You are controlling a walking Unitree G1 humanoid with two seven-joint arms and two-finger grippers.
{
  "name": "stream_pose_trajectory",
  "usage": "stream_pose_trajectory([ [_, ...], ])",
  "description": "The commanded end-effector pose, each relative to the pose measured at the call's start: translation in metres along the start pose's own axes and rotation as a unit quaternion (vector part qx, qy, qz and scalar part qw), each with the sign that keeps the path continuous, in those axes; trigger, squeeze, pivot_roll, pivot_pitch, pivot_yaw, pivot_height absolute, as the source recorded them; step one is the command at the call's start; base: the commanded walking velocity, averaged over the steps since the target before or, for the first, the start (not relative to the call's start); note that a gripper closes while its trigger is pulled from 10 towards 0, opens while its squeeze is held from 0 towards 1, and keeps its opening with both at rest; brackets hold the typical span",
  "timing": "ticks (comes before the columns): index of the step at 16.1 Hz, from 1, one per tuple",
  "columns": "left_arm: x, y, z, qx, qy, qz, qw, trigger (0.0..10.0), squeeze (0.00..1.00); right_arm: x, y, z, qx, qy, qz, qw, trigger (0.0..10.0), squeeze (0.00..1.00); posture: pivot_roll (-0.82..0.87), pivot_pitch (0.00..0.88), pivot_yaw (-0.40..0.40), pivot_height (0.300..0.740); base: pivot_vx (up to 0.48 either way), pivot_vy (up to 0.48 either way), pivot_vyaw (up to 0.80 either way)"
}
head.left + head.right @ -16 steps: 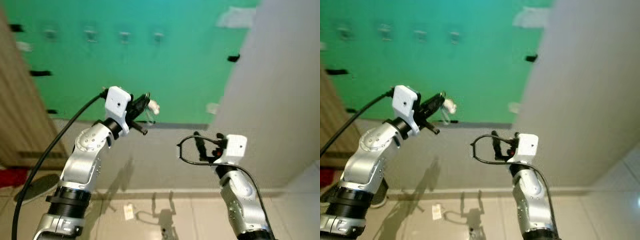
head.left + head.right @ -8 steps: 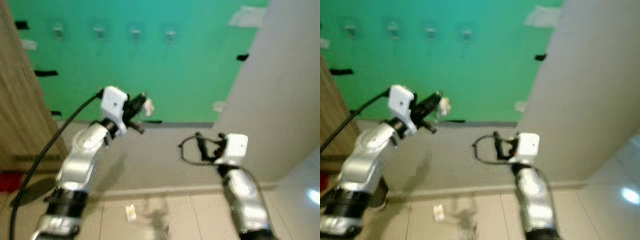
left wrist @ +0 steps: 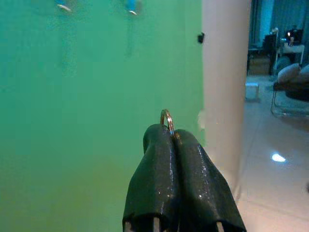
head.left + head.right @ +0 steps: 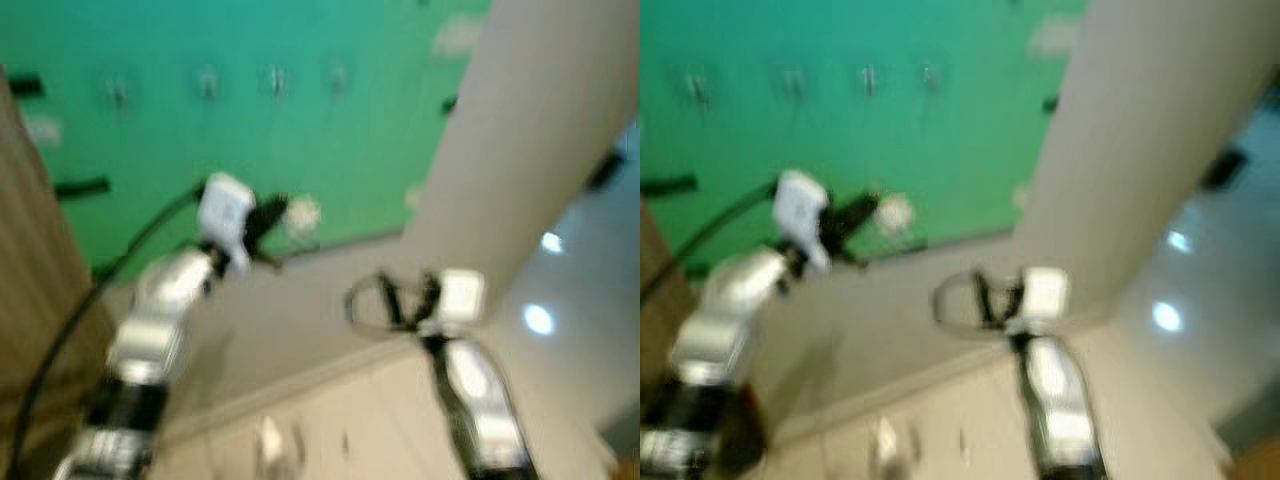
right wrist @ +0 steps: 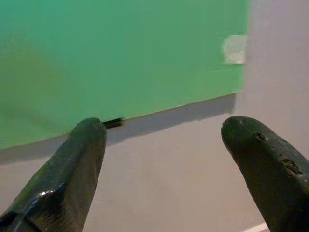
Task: Hang keys on a hook
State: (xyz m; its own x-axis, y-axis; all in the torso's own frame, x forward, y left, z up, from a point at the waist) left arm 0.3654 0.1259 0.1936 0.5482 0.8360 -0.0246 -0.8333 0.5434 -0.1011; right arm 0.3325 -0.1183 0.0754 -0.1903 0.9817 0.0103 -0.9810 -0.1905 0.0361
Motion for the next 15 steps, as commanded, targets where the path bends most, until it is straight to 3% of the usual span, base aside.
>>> stream_pose_trajectory([
  [1, -0.012, -0.006, 0.004, -0.005, -0.008, -0.021, 1.0, 10.0, 0.0, -0.019, 0.002, 0.003, -0.005, 0.011, -0.028, 1.0, 10.0, 0.0, 0.0, 0.0, -0.059, 0.74, 0.0, 0.0, -0.73],
  [8, -0.003, -0.012, 0.018, 0.001, -0.06, -0.028, 0.998, 10.0, 0.0, -0.016, 0.002, 0.007, -0.014, 0.012, -0.022, 1.0, 10.0, 0.0, 0.0, 0.0, -0.062, 0.74, 0.0, 0.0, 0.0],
  [10, -0.003, -0.009, 0.017, -0.008, -0.039, -0.021, 0.999, 10.0, 0.0, -0.015, 0.006, 0.013, -0.029, 0.028, -0.02, 0.999, 10.0, 0.0, -0.01, 0.0, -0.061, 0.74, 0.0, 0.0, 0.0],
  [11, 0.001, 0.003, 0.022, -0.041, 0.021, -0.001, 0.999, 10.0, 0.0, -0.015, 0.017, 0.027, -0.054, 0.049, -0.023, 0.997, 10.0, 0.0, -0.01, 0.0, -0.054, 0.74, 0.0, 0.0, 0.0],
  [13, -0.008, 0.029, 0.023, -0.076, 0.059, 0.003, 0.995, 10.0, 0.0, -0.016, 0.04, 0.037, -0.074, 0.08, -0.015, 0.994, 10.0, 0.0, -0.02, 0.0, -0.049, 0.74, 0.0, 0.0, 0.0],
  [15, -0.024, 0.06, 0.009, -0.083, 0.103, 0.019, 0.991, 10.0, 0.0, -0.027, 0.062, 0.048, -0.092, 0.101, -0.031, 0.99, 10.0, 0.0, -0.01, 0.0, -0.052, 0.74, 0.0, 0.0, 0.0],
])
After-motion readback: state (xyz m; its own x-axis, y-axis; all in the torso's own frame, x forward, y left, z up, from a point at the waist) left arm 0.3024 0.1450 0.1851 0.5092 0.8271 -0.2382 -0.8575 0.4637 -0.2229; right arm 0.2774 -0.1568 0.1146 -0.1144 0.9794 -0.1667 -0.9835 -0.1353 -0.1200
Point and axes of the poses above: a point about 5 cm out from each wrist's last joint towards the gripper, its own y axis pointing back from the gripper into the wrist, its own z axis along the axis of the wrist's last joint, x = y × z, the point moved 4 cm from there along -y, pointing out of the wrist towards the gripper, and after that the axes turned 13 degrees about y, right-handed, at the moved point
